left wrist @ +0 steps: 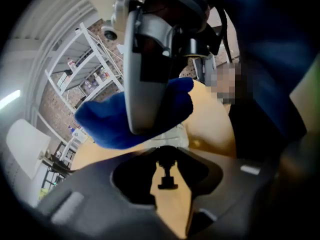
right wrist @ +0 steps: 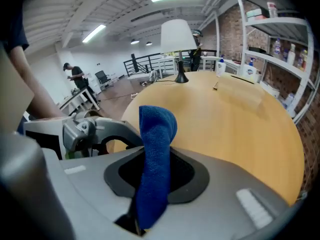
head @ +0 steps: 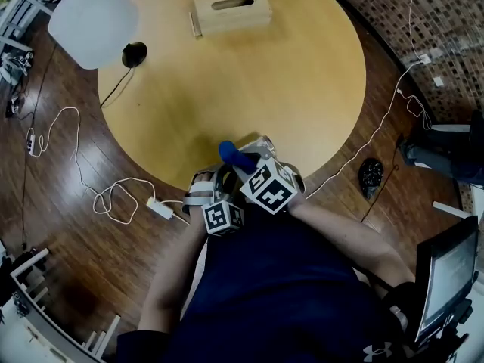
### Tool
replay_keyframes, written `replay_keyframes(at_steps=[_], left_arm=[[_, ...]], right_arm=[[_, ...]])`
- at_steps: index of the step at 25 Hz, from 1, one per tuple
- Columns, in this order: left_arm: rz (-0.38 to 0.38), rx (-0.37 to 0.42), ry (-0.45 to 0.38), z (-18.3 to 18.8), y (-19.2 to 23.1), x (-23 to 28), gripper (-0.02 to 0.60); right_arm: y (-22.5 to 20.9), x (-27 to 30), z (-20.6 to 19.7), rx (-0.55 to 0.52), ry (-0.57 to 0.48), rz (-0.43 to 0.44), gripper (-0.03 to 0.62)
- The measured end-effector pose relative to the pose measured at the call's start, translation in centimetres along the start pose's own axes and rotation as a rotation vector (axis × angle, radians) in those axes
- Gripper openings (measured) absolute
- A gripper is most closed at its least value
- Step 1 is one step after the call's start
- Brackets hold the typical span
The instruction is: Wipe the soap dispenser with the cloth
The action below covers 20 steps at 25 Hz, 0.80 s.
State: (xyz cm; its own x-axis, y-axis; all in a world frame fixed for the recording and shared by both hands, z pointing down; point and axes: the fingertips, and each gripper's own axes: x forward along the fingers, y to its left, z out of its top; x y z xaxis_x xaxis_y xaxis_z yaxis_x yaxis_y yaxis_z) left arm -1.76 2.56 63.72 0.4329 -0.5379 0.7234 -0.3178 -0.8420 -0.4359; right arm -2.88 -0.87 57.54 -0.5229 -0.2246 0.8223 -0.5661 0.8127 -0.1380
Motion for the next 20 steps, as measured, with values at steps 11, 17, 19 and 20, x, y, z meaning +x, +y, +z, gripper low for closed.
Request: replay_keyframes(at_steps=[11,17,19,20], left_arm=[[-0.027,-0.01,-0.022,0.2,0.1,-0.3,0.132],[-0.023,0.048,-0.019,0.1,-0.2,0.0,0.132],[-0.019,0.063,-0.02,0.1,-0.2,0.0,0.132],[-0.015,0.06,-0.023,0.1,-0.1,0.1,0.132]], right_arm=[[-8.0,-2.4,-5.3,0.268,-0.015,-0.158,0.092],[-6.0,-1.4,-3.1,0.258,0.026,-0.092,0.094],[-3.7,0.4,-1.2,0.211,0.032,-0.025,0.094],[-2.7,1.3,-0.6,0.196,0.042,0.002,0.094]])
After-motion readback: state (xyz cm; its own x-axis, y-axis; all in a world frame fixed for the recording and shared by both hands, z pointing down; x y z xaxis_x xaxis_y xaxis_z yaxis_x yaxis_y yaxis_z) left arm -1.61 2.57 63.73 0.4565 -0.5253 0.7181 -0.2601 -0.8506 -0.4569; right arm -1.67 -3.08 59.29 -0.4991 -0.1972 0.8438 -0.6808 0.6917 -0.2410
